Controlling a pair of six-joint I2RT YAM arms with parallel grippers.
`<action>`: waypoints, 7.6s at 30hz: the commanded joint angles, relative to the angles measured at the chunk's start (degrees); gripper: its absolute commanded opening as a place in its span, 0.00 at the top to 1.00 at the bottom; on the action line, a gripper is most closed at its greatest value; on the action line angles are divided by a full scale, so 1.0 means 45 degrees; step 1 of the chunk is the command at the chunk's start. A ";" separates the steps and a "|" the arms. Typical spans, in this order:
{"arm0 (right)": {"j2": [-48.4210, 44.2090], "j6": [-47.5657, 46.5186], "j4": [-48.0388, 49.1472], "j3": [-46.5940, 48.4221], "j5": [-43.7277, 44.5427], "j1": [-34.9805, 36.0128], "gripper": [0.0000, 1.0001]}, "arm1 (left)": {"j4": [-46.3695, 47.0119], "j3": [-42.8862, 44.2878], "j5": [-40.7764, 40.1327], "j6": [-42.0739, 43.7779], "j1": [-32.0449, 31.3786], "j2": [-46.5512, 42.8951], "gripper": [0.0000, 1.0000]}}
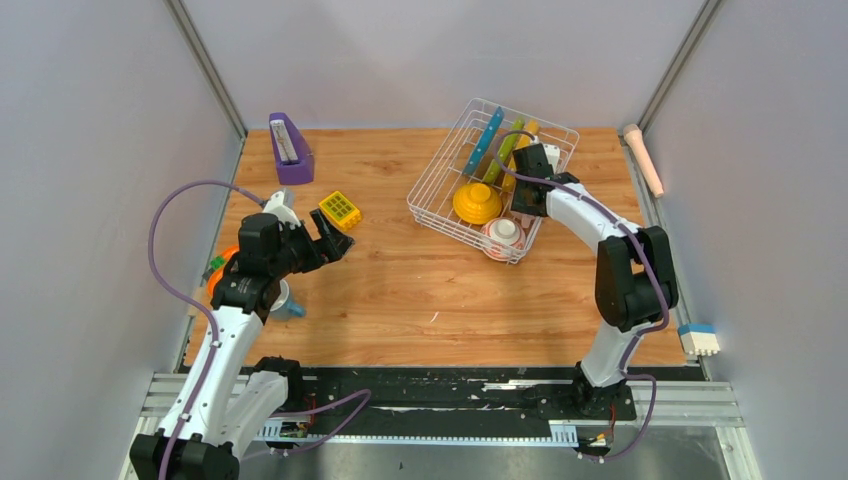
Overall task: Unload the mixed dishes from the dish rack
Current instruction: Pick up the cup from the dish rack, then place the cup at the center of the board, then pick up the bowl from the dish rack.
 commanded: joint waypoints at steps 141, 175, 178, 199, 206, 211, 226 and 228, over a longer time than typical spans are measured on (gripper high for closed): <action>-1.0189 0.2730 0.5880 -0.7378 -0.4072 0.0883 0.00 | -0.5048 0.0365 -0.9504 -0.5026 -0.5242 0.0416 1.00; -0.8188 0.1978 0.4464 -0.6289 -0.3900 0.0875 0.00 | -0.2862 0.2938 -0.8401 -0.2492 0.0096 0.5878 0.82; -0.7919 0.1949 0.4293 -0.6122 -0.3933 0.0878 0.00 | -0.2798 0.2885 -0.8315 -0.2473 0.0153 0.6035 0.80; -0.7227 0.0847 0.4274 -0.5649 -0.4711 0.0874 0.00 | -0.3433 0.3196 -0.8901 -0.2195 0.0278 0.5477 0.39; -0.7028 0.0035 0.4634 -0.5318 -0.5759 0.0872 0.00 | -0.2665 0.3001 -0.7567 -0.1669 0.0278 0.3542 0.00; -0.6587 -0.0552 0.4590 -0.4807 -0.6190 0.0891 0.00 | -0.1823 0.2491 -0.5718 -0.0941 0.0259 0.1546 0.00; -0.2836 0.0021 -0.0088 -0.1270 -0.2980 0.1054 0.12 | -0.0240 0.0413 -0.3614 -0.0319 0.0268 0.0178 0.00; -0.2372 0.0089 -0.0307 -0.0997 -0.2821 0.1063 0.13 | -0.0232 0.0376 -0.3542 -0.0256 0.0260 0.0267 0.00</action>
